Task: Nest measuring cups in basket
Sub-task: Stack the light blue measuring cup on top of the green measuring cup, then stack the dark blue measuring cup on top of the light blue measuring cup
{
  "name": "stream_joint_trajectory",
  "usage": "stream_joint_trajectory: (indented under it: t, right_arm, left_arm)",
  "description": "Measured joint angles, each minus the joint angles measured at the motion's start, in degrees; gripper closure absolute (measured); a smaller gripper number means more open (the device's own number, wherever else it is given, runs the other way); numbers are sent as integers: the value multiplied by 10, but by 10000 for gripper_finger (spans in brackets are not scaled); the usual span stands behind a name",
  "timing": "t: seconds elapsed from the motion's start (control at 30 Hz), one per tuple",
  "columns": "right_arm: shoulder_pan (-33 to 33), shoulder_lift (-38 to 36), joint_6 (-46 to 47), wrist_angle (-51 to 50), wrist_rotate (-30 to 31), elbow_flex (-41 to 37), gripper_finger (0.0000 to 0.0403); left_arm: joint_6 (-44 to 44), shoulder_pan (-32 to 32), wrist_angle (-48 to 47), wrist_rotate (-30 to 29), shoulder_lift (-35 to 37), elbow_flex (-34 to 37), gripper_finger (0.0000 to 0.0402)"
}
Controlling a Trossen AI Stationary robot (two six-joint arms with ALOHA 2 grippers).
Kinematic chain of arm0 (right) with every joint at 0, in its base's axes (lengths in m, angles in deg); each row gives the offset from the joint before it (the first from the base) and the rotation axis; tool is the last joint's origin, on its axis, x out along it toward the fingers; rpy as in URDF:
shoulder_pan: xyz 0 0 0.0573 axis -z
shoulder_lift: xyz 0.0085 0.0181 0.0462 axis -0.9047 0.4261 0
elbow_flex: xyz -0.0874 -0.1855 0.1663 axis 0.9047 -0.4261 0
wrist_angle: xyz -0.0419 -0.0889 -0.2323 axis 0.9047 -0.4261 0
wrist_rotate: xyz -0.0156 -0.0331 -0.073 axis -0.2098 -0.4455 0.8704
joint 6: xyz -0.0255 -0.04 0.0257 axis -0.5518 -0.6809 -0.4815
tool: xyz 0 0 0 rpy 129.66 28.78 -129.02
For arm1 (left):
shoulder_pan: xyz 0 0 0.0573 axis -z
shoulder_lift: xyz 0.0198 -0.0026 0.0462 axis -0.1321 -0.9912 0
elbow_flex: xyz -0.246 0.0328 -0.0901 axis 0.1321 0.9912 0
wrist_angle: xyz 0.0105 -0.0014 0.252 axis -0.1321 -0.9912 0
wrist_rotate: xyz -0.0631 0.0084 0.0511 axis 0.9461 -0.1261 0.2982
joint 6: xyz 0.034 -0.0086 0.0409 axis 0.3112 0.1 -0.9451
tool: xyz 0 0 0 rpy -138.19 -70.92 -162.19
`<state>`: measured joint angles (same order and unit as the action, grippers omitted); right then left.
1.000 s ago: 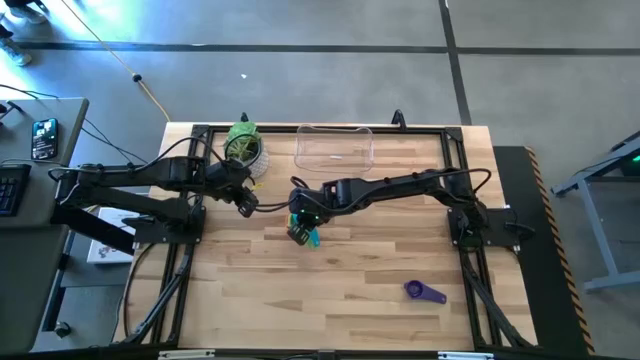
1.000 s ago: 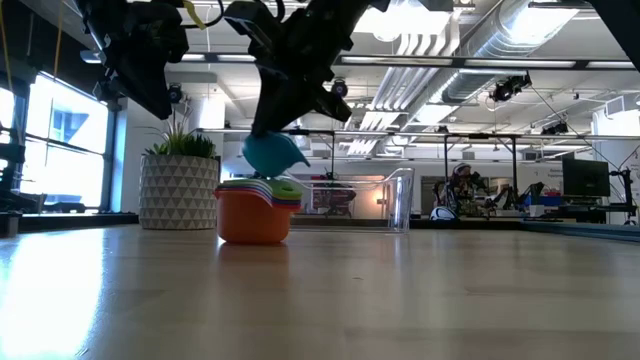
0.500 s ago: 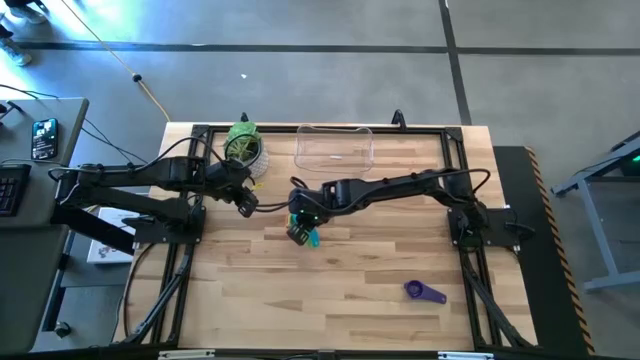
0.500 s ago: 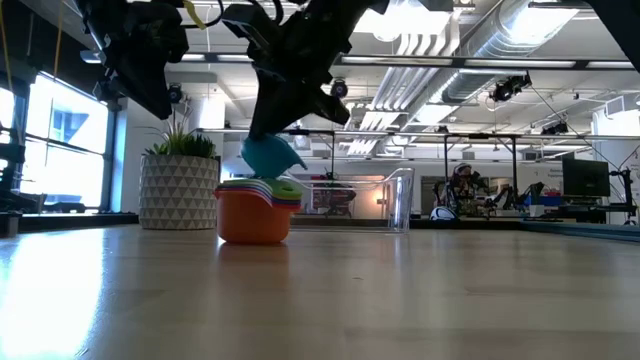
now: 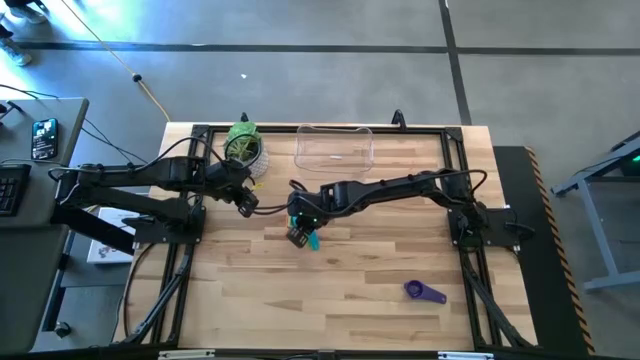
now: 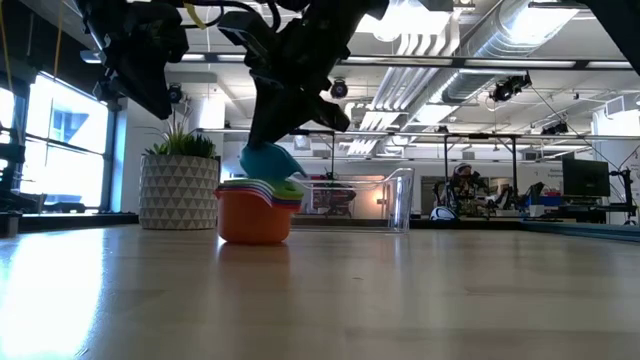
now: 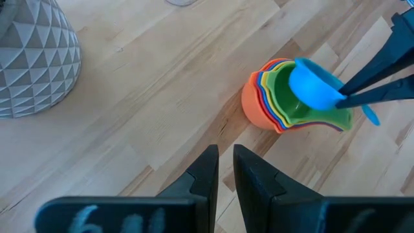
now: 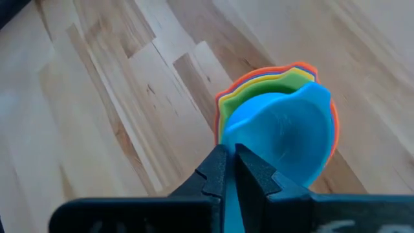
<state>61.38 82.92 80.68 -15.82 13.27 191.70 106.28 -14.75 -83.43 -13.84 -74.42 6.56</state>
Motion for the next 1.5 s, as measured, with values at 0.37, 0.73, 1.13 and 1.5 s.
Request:
stream_joint_trajectory:
  t: [0.37,0.73,1.13,1.5]
  right_arm:
    - [0,0,-1,1,2,0,349]
    - [14,0,-16,-59,-15,21,332]
    - [3,-2,-86,-339,43,104,332]
    - [-35,-19,-10,-498,101,68,332]
  left_arm:
    - [0,0,0,0,0,0,364]
    - [0,0,0,0,0,0,364]
    - [-16,0,0,2,0,0,364]
    - [-45,0,0,7,0,0,364]
